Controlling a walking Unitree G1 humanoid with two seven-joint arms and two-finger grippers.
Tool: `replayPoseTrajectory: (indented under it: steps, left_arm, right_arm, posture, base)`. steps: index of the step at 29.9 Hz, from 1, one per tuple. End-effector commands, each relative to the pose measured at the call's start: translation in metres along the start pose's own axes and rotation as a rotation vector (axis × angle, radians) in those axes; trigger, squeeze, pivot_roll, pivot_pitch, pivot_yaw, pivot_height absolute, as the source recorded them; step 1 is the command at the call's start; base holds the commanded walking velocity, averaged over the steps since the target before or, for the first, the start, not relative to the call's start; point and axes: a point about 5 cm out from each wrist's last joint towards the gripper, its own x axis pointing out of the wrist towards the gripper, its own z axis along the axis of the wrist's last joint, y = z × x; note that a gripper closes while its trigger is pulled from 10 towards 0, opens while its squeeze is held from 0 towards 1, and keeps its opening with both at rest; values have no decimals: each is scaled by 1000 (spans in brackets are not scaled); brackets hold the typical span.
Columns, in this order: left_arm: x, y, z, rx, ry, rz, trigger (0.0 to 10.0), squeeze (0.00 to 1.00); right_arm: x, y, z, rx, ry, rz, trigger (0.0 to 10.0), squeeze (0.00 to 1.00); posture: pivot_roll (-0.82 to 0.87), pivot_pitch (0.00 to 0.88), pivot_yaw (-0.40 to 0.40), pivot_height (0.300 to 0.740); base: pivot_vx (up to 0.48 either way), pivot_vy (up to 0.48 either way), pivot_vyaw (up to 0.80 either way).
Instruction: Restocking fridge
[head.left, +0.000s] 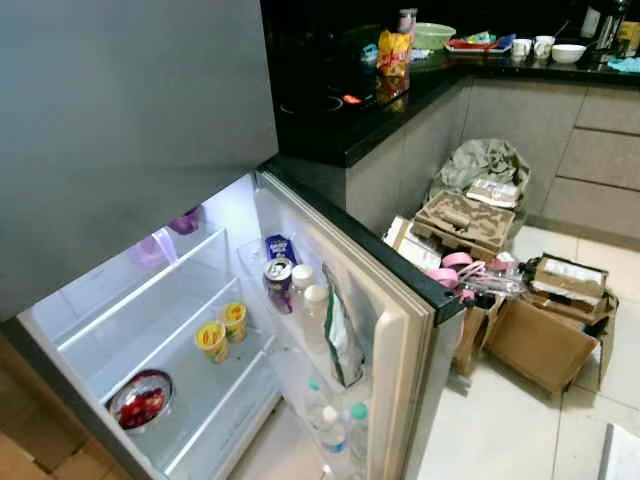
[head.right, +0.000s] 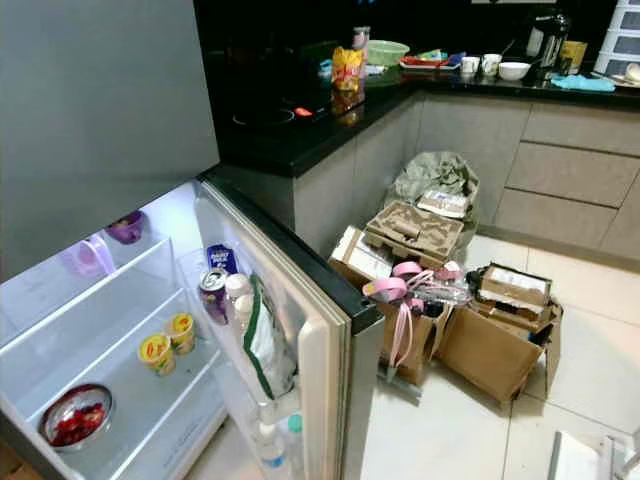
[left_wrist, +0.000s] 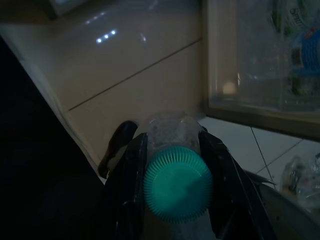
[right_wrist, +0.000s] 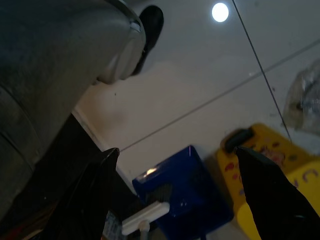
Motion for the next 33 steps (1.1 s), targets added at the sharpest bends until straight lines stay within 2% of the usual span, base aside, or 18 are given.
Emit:
replayPoseTrajectory:
  steps: [1,14,22,26,28,32,33]
  left_arm:
    - [-3,4,-17,1,75,21,10000,0]
    - [-3,3,-21,-8,78,20,10000,0]
    - [-3,4,-20,-14,69,31,10000,0]
    - [-3,5,-20,-7,70,38,10000,0]
    - [-3,5,-20,-6,71,39,10000,0]
    - [-4,7,-20,-7,71,44,10000,0]
    - [-4,7,-20,-7,71,44,10000,0]
  right_arm:
    - [1,4,-3,6,8,8,10000,0]
    - [1,3,-2,-8,-1,7,10000,0]
    - [1,5,6,-59,-74,17,10000,0]
    - [0,14,18,-184,-157,133,10000,0]
    - [0,14,18,-192,-163,142,10000,0]
    - [-1,25,23,-213,-219,287,10000,0]
    - [-1,25,23,-213,-219,287,10000,0]
  posture:
    - [-123,0,0,740]
    - [-126,0,-1,740]
    - [-129,0,0,740]
    - [-131,0,3,740]
    - [-131,0,3,740]
    - [-131,0,3,740]
    - [-131,0,3,740]
  base:
    - [-386,0,0]
    - [-379,0,0]
    - [0,0,0]
    - [0,0,0]
    - [0,0,0]
    - [0,0,0]
    - [0,0,0]
